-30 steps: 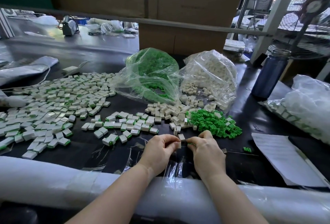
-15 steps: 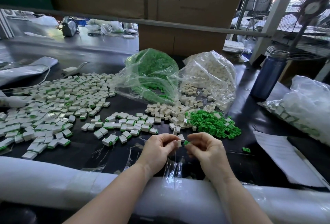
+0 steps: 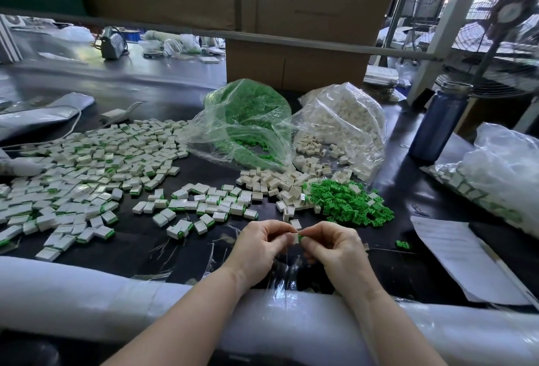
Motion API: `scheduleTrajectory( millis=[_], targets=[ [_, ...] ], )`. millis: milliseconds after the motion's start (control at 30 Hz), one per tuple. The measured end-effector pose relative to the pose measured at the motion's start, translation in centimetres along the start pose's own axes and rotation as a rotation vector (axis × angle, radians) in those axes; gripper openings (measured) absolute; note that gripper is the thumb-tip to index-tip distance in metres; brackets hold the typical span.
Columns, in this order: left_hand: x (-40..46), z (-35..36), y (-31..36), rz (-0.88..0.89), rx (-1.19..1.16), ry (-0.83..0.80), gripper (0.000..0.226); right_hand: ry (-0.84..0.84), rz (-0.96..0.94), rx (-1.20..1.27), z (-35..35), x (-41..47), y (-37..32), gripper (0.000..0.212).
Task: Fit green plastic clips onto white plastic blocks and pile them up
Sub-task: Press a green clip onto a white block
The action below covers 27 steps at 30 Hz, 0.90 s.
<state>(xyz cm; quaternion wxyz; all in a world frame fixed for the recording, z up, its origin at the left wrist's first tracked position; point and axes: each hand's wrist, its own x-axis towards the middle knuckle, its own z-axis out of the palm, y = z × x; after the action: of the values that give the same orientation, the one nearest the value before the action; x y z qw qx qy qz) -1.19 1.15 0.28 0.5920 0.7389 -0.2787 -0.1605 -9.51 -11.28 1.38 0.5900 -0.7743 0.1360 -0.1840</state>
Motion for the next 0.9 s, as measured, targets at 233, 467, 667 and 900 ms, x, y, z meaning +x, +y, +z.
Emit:
scheduleTrajectory(
  millis=[233,467,667,900],
  targets=[
    [-0.18,0.30,0.22,-0.012,0.026,-0.026,0.012,-0.005,0.008,-0.023,-0.12,-0.10,-0.23,0.016],
    [-0.23,0.29,0.20,0.037,0.158,-0.047,0.011,-0.052,0.028,-0.093,-0.21,-0.03,-0.16,0.021],
    [-0.23,0.39,0.09,0.106,0.268,-0.089,0.012,-0.067,0.028,-0.092,-0.24,0.01,0.21,0.026],
    [-0.50,0.54,0.15,0.101,0.137,-0.029,0.019,0.013,0.062,0.063,-0.35,0.44,0.52,0.012]
  ],
)
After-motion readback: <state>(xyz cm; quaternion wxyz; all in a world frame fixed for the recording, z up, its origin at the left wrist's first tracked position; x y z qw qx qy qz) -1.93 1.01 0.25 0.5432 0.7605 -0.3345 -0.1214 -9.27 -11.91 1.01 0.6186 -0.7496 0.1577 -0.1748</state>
